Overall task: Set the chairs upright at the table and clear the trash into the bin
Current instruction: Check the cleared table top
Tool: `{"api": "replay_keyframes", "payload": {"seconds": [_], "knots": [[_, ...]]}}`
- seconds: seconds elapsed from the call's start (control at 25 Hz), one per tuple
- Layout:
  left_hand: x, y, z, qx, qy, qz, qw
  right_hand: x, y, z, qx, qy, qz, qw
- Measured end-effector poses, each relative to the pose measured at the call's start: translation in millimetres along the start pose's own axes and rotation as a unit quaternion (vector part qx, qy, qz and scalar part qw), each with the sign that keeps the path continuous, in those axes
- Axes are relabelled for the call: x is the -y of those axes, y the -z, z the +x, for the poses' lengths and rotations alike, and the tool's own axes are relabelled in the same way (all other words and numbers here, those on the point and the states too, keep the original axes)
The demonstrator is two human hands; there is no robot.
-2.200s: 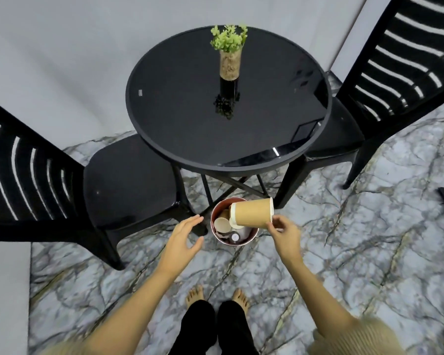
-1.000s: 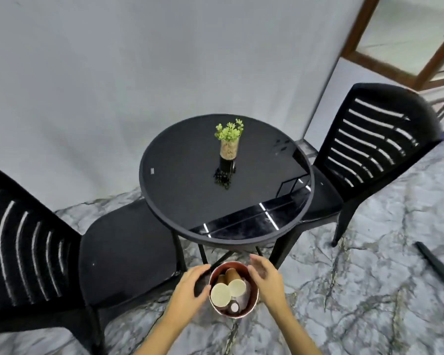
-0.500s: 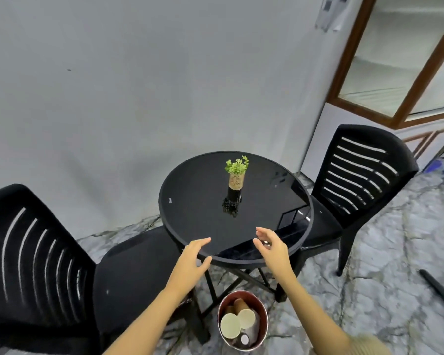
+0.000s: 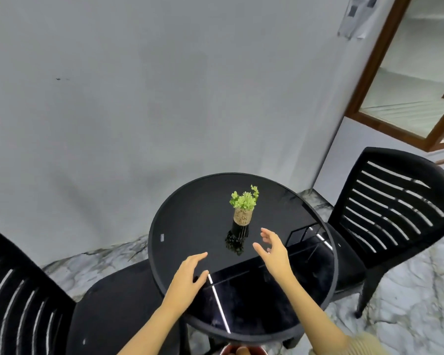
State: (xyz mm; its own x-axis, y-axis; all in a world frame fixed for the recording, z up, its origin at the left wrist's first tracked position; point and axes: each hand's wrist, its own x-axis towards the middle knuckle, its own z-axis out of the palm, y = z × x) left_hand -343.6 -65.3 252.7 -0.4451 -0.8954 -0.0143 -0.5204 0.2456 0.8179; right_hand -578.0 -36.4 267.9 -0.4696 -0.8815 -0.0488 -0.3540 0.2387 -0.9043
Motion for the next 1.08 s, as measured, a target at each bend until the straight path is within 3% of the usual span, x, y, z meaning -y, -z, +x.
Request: {"api": "replay_keyframes", "payload": {"seconds": [0.44, 1.08], "knots": [[24.6, -17.9, 94.9, -0.010, 0.061, 0.019, 0.998, -20.9, -27.0, 133.2, 0.059, -0.036, 0.009, 0.998], [13.5, -2.4, 101.4, -0.016, 0.057, 0.012, 0.998, 0.3, -33.2, 122.7, 0.045, 0.006, 0.052, 0.998]]}}
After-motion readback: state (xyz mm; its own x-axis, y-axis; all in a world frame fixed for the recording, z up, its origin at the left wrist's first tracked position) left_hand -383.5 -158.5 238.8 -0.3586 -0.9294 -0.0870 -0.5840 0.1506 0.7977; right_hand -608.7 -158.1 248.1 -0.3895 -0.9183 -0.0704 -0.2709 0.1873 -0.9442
